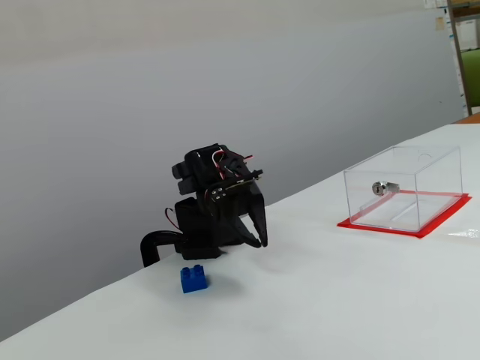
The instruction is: Pick the blue lego brick and place it into the transparent box
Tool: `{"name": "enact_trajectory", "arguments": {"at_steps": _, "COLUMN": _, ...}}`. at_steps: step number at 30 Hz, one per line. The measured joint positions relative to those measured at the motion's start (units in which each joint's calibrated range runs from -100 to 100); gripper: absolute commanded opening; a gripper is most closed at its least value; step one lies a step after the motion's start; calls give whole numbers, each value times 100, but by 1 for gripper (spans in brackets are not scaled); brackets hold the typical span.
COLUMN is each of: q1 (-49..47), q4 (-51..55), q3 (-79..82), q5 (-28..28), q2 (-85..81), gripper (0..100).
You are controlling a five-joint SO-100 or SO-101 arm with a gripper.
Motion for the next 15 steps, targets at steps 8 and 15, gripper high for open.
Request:
{"name": "enact_trajectory", "arguments": {"at_steps": 8, "q1": 1079, "q4": -686, "q3": 0, "q5": 0, "q2": 0, "gripper": 2}}
{"name": "enact_trajectory", "arguments": {"at_steps": 15, "q1": 1880, "q4": -711, "q3": 0, "q5": 0, "q2": 0, "gripper": 1}}
